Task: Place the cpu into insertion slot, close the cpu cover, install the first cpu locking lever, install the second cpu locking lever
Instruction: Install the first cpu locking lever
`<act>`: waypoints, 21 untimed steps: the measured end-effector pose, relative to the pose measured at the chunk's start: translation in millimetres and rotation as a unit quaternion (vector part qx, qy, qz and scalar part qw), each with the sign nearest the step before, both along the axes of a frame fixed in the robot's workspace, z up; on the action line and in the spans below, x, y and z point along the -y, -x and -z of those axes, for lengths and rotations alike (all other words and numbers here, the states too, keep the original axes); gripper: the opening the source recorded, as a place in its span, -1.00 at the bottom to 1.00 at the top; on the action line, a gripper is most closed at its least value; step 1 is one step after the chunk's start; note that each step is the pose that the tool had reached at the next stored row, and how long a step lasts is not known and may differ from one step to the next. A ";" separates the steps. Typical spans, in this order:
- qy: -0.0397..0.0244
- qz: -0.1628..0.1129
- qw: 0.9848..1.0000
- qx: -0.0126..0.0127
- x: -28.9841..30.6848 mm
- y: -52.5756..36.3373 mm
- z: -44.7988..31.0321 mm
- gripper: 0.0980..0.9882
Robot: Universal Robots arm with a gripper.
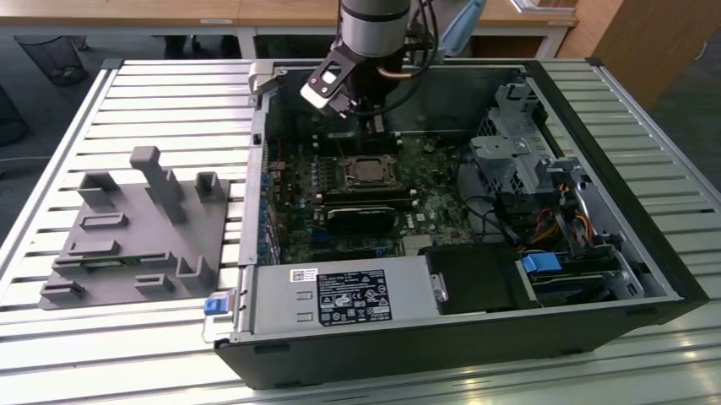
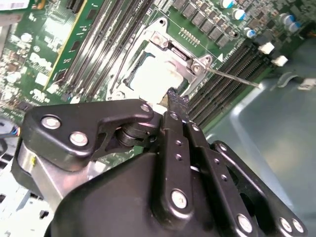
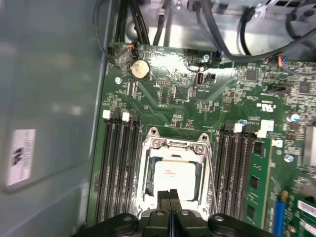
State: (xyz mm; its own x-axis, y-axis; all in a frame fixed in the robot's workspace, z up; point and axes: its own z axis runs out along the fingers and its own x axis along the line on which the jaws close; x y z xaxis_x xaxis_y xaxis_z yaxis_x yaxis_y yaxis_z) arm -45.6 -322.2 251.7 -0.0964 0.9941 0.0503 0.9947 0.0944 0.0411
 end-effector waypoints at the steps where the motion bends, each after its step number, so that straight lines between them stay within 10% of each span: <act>1: 0.000 0.000 1.000 0.000 0.0 0.0 -4.0 -0.98; 6: 0.000 -0.001 1.000 0.000 0.0 0.0 -20.2 -0.98; 21: 0.000 -0.111 0.994 0.000 0.0 -0.1 -19.2 -0.98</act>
State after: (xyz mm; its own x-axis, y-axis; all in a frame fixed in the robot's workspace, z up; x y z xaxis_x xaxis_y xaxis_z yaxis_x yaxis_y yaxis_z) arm -45.5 -322.1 270.9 -0.3134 0.9483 0.0503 0.9493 0.3116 0.0411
